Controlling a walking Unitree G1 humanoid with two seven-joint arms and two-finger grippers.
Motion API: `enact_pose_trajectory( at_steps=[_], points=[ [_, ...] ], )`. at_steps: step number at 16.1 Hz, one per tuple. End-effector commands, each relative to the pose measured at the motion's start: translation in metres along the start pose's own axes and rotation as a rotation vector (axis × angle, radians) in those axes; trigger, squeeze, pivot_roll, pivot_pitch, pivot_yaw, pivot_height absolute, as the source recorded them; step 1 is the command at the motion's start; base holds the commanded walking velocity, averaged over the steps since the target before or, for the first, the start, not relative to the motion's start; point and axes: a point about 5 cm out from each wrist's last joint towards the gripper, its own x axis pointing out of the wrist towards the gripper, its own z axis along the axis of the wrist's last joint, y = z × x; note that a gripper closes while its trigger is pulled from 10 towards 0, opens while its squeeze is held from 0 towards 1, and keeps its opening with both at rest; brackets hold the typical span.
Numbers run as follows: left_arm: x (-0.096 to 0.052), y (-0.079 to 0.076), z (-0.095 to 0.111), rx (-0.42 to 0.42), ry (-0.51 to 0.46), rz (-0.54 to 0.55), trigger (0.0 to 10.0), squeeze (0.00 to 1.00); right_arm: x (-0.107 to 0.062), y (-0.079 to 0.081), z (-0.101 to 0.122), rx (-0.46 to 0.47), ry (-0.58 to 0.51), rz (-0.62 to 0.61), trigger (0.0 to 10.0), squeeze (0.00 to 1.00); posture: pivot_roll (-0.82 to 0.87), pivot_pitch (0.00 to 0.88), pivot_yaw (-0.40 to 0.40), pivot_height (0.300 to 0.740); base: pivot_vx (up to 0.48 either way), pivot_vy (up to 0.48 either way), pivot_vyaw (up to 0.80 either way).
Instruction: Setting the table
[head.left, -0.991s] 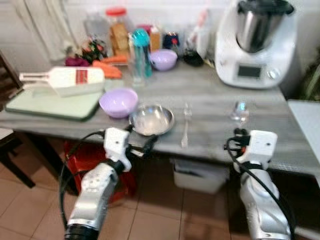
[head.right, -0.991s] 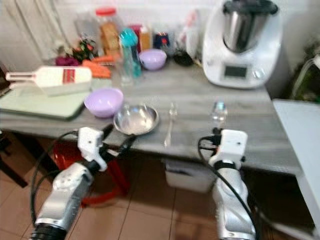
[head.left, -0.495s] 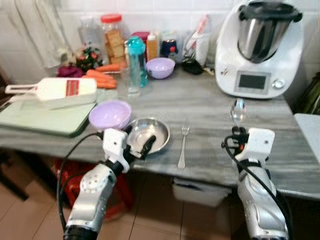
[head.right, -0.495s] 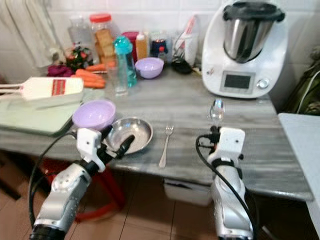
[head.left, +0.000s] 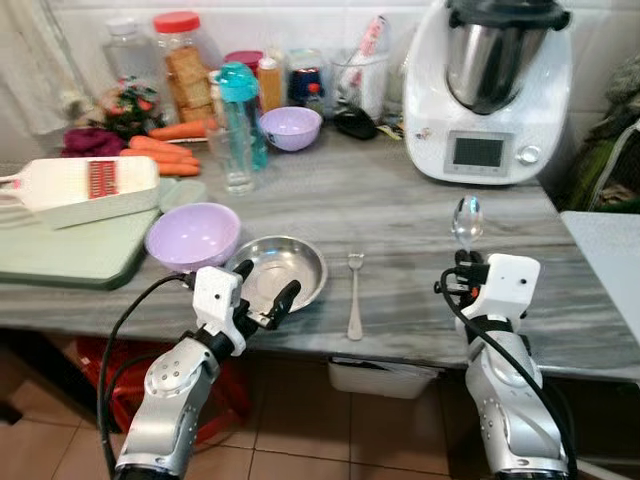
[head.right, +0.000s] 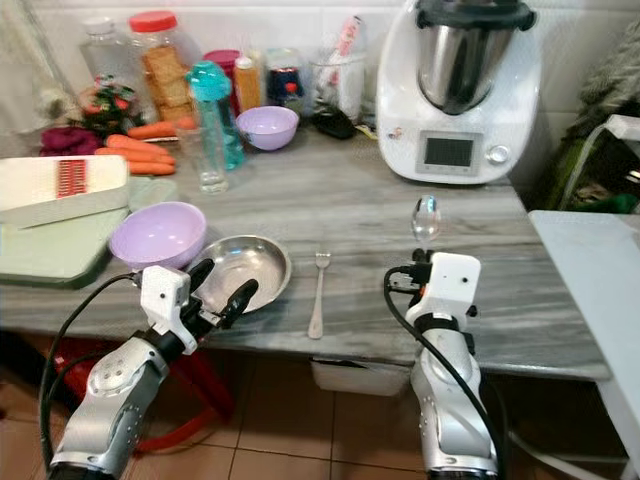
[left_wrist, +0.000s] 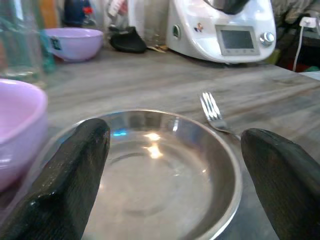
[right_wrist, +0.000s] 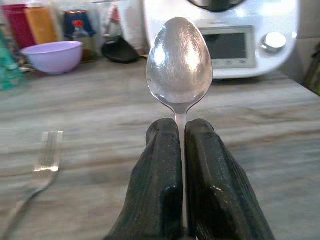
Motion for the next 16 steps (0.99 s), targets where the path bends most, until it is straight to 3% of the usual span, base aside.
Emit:
enact_pose_trajectory(
  at_steps=[1, 4, 8, 10, 16],
  points=[
    [-0.006, 0.002, 0.001, 0.007, 0.006, -0.014, 10.0, 0.0, 0.001, 0.002, 0.0, -0.01, -0.001, 0.007, 10.0, 0.0, -0.03, 0.0, 0.025, 0.74, 0.0, 0.0, 0.0],
    [-0.022, 0.005, -0.002, 0.023, 0.046, -0.089, 10.0, 0.0, 0.002, 0.0, -0.011, 0.047, 0.071, -0.024, 10.0, 0.0, -0.02, 0.0, 0.022, 0.74, 0.0, 0.0, 0.0],
    [-0.025, 0.001, -0.001, 0.037, 0.064, -0.157, 10.0, 0.0, 0.008, 0.008, -0.02, 0.088, 0.152, -0.007, 10.0, 0.0, -0.02, 0.0, 0.023, 0.74, 0.0, 0.0, 0.0],
    [-0.025, -0.003, 0.0, 0.037, 0.073, -0.217, 10.0, 0.0, 0.014, 0.025, -0.027, 0.157, 0.214, 0.034, 10.0, 0.0, -0.02, 0.0, 0.026, 0.74, 0.0, 0.0, 0.0],
    [-0.025, -0.005, 0.001, 0.039, 0.081, -0.242, 10.0, 0.0, 0.017, 0.052, -0.039, 0.191, 0.329, 0.099, 10.0, 0.0, -0.02, 0.0, 0.021, 0.74, 0.0, 0.0, 0.0]
  ],
)
